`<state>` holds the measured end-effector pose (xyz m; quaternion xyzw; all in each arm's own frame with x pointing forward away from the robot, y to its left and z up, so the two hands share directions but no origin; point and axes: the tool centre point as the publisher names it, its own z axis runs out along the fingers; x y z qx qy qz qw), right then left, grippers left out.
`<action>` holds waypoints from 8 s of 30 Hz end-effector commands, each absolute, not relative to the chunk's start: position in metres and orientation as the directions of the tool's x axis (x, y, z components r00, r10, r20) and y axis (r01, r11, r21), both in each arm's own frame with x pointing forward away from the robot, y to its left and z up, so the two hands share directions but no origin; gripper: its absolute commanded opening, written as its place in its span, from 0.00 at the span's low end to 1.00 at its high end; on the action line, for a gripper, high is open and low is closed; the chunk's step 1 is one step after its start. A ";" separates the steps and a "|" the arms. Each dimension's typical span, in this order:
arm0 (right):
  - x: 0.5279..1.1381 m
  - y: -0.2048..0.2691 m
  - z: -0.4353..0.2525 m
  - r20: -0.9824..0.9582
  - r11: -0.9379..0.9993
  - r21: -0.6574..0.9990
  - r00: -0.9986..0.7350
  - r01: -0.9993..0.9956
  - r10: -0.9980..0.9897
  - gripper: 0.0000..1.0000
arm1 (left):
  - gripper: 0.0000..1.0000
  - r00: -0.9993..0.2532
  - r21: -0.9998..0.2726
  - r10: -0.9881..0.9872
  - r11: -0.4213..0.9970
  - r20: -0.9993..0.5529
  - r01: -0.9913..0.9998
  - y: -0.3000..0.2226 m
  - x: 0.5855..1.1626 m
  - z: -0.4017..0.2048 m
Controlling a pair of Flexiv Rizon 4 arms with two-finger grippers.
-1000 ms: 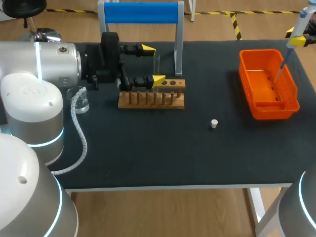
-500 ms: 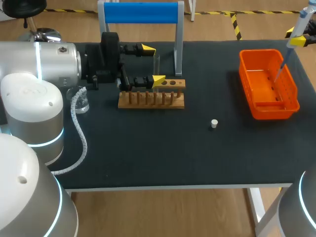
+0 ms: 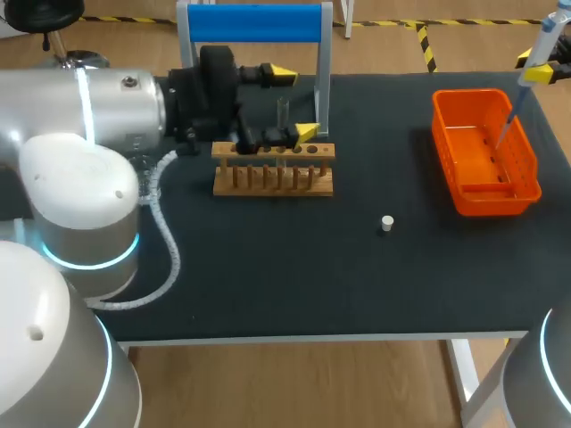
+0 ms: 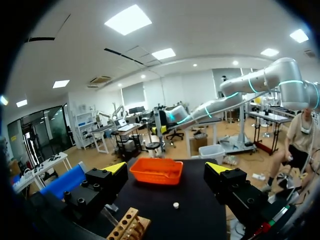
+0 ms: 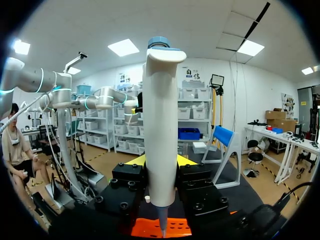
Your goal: Invert the test tube, pick up the pipette, mount the tip to pipette, aspirate from beaker and dispense into the tube, eject the tip, return the pipette, and cap with the stopper.
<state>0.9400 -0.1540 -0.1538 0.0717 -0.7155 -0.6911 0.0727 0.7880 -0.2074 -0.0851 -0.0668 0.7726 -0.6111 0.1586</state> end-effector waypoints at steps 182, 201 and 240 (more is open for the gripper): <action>0.943 -0.157 -0.154 0.005 0.035 0.999 -0.977 -0.002 -0.213 0.00 | 0.00 -0.991 -0.993 -0.137 0.116 0.007 -0.023 -0.575 0.942 -0.067; 0.943 -0.157 -0.154 0.005 0.035 0.999 -0.977 -0.002 -0.213 0.00 | 0.00 -0.989 -0.993 -0.145 0.113 0.023 -0.039 -0.578 0.939 -0.082; 0.943 -0.157 -0.154 0.005 0.035 0.999 -0.977 -0.002 -0.213 0.00 | 1.00 -0.982 -0.992 -0.177 0.115 -0.072 0.052 -0.554 0.944 -0.019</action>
